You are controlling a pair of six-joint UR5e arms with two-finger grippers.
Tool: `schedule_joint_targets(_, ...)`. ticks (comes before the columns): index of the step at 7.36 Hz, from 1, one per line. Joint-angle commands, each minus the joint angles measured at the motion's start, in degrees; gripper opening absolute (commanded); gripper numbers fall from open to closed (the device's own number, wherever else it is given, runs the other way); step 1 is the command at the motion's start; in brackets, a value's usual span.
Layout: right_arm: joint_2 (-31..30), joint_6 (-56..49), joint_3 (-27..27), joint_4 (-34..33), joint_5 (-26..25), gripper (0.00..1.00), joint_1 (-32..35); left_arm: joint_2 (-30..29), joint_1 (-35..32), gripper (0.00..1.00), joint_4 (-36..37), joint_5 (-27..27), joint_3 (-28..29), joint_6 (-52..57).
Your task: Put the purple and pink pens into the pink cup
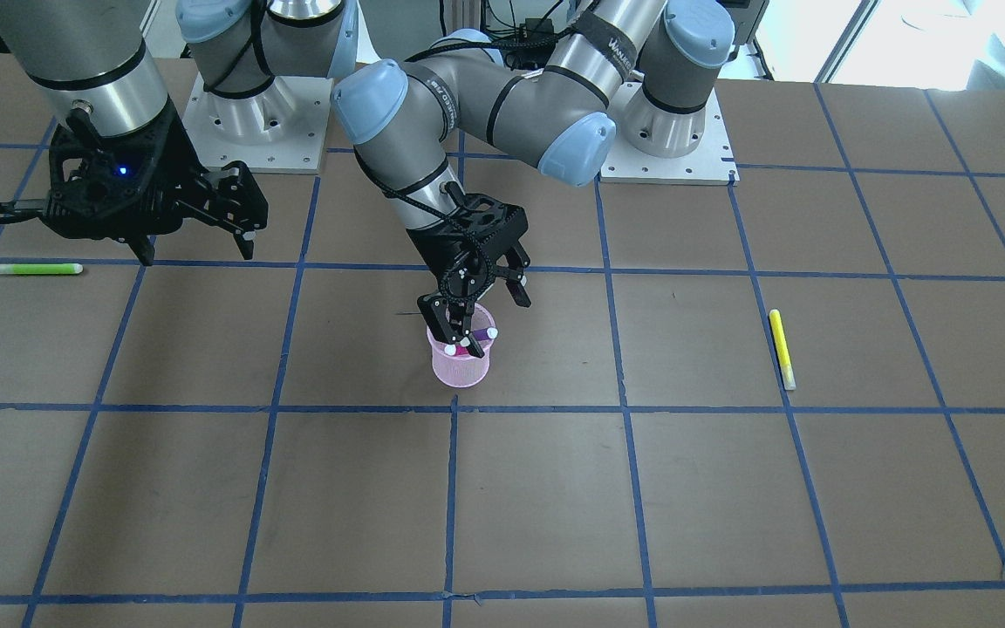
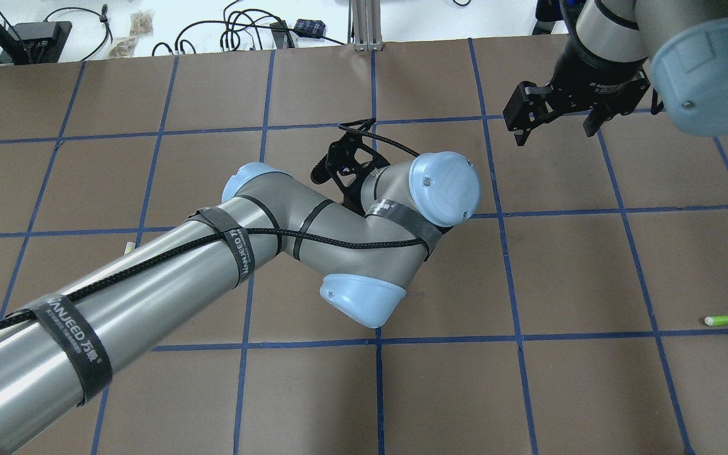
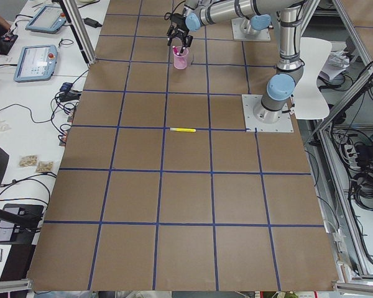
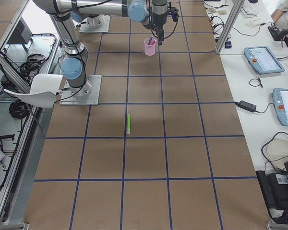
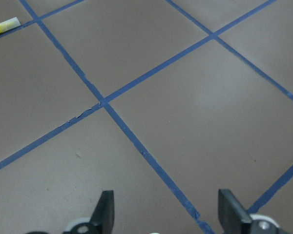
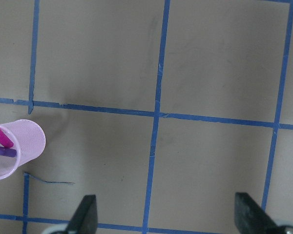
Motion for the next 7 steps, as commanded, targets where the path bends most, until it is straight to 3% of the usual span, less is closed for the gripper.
schedule_joint_targets(1,0.05,-0.09,0.00,0.00,-0.09,1.00,0.00,3.15,3.82,1.00,-0.83,-4.21,1.12,21.39)
schedule_joint_targets(4,0.05,-0.10,-0.52,0.00,-0.09,1.00,0.17,8.33,16.02,1.00,-11.86,-17.31,5.75,46.11)
schedule_joint_targets(6,-0.30,2.18,-0.96,0.62,-0.18,1.00,0.44,10.72,24.81,1.00,-17.78,-30.90,10.16,65.41)
schedule_joint_targets(7,-0.31,2.55,-0.88,0.70,-0.09,1.00,0.53,11.42,29.20,1.00,-25.28,-32.27,11.05,72.75)
